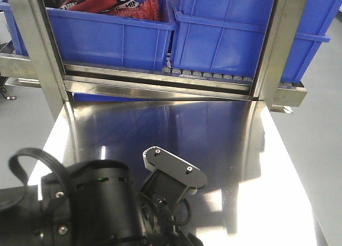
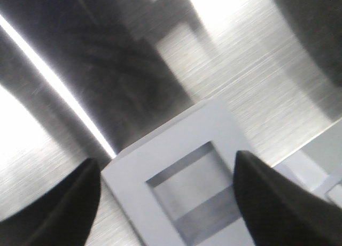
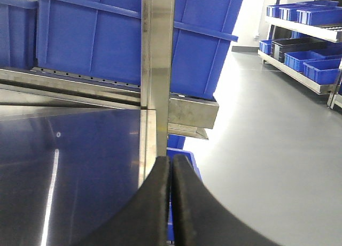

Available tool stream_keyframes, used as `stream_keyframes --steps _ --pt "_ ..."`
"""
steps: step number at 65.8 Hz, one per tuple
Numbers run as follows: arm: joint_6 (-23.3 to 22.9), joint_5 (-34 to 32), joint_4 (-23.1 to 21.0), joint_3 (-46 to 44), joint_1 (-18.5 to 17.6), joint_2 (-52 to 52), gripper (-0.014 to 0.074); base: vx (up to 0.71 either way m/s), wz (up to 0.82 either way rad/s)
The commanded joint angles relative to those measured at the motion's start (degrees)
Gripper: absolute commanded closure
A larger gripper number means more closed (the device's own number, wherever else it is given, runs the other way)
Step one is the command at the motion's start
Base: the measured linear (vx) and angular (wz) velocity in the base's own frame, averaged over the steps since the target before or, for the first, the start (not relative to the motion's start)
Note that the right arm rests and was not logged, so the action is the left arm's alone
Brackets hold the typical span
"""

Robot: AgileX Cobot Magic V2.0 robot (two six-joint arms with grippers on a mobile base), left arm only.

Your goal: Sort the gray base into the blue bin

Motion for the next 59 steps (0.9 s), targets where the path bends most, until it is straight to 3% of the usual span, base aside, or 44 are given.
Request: stream_keyframes --steps 1,14,59 --pt "-1.7 2.9 3.0 -1.6 -0.2 -1.7 0.0002 0.0 0.0" --pt "-3.5 7.6 3.9 -1.5 -0.2 -1.7 -0.0013 0.0 0.0" --pt "-6.8 -6.9 -3.1 7.4 -0.2 -1.7 0.0011 0.0 0.0"
